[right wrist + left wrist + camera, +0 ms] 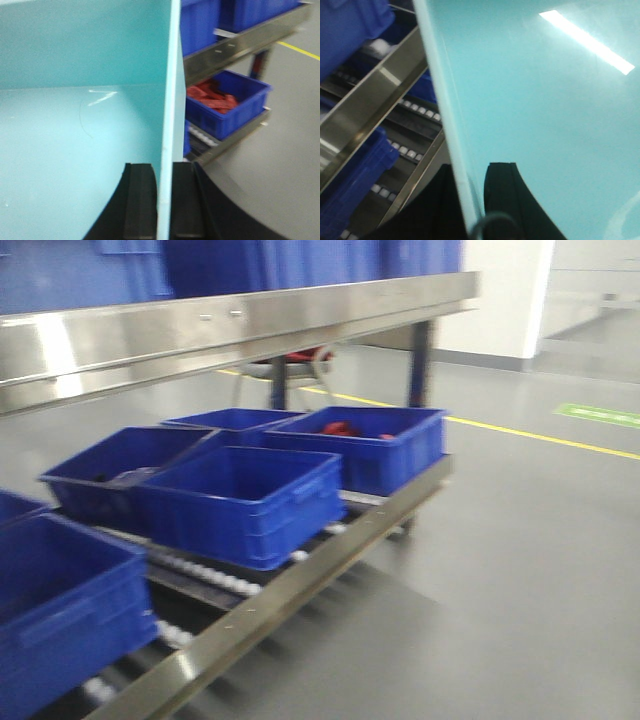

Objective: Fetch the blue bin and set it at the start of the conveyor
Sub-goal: 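Hold the bin with both grippers while backing away from the shelf, then carry the bin with both grippers past the person toward the conveyor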

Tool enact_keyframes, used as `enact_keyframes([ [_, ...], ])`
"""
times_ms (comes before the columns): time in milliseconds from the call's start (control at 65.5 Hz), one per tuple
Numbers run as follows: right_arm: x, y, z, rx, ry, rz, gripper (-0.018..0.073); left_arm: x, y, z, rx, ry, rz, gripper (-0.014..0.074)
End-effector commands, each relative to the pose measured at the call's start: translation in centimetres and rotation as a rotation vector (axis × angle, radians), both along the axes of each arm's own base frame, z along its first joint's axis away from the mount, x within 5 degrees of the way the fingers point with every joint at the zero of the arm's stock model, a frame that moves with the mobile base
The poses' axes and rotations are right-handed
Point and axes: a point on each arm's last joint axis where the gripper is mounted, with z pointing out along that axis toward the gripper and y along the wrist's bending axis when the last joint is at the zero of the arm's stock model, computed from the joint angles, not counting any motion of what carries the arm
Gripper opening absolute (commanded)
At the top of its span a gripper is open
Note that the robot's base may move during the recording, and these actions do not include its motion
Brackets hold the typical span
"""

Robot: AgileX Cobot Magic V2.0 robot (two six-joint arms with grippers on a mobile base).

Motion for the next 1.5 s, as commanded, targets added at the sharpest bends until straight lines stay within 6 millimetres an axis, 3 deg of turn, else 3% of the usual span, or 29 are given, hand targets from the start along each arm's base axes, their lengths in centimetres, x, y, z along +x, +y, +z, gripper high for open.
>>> enact_keyframes([
  [0, -0.37, -0.21, 1.34, 0.019, -0.087, -0.001, -0.0153, -0.10, 0.24, 0.64, 0.025, -0.047, -0.007, -0.0111],
  [1482, -0.36, -0.21, 1.38, 0.020, -0.092, -0.001, -0.0153, -0.09, 0.28, 0.64, 0.031, -0.049, -0.005, -0.0111],
])
